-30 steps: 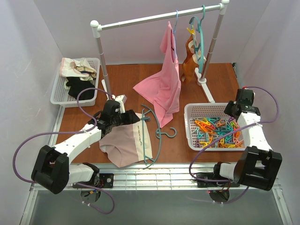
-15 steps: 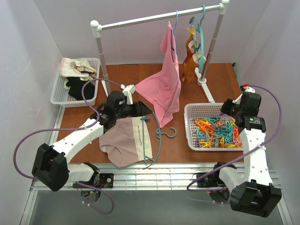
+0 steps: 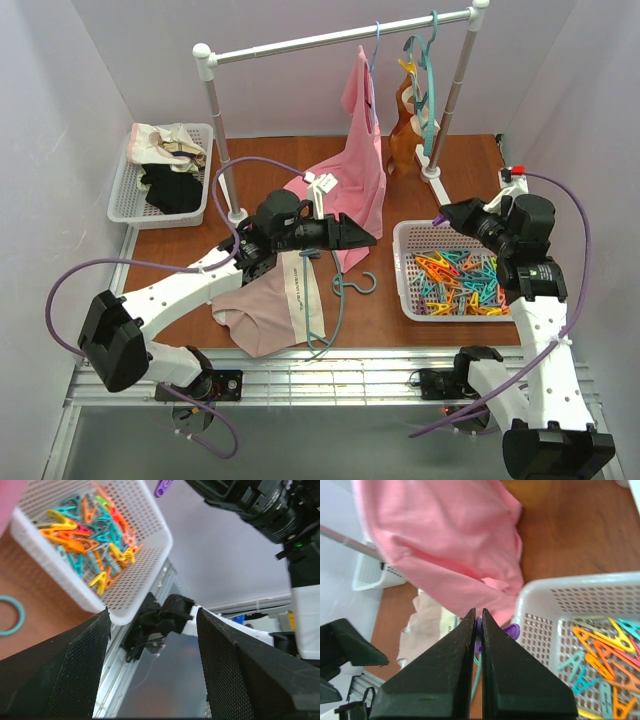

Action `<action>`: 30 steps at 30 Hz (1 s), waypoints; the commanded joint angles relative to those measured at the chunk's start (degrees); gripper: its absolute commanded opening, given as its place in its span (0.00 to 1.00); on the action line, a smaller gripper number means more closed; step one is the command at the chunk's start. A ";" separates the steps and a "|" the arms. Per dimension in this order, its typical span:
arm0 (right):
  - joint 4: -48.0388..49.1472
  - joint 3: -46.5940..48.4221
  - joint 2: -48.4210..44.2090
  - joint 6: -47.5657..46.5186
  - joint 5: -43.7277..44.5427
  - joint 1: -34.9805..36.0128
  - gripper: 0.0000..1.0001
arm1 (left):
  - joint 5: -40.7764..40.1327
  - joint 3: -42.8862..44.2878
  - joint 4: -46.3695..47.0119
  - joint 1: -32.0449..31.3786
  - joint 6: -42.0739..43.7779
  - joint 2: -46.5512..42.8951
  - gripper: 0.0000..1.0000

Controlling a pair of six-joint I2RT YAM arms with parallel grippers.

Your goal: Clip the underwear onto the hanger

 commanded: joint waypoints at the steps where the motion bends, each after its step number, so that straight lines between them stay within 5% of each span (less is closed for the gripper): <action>1: 8.93 -0.02 -2.06 8.25 -4.41 2.82 0.02 | 1.68 3.35 4.51 -1.42 -3.81 0.39 0.62; 13: 17.73 -2.04 -2.33 16.53 -3.09 13.11 0.02 | 3.79 3.27 21.12 -3.88 -10.23 5.75 0.62; 30: 22.04 -3.62 -2.07 20.66 -3.09 21.21 0.01 | 3.35 4.32 24.21 -3.97 -10.76 8.13 0.62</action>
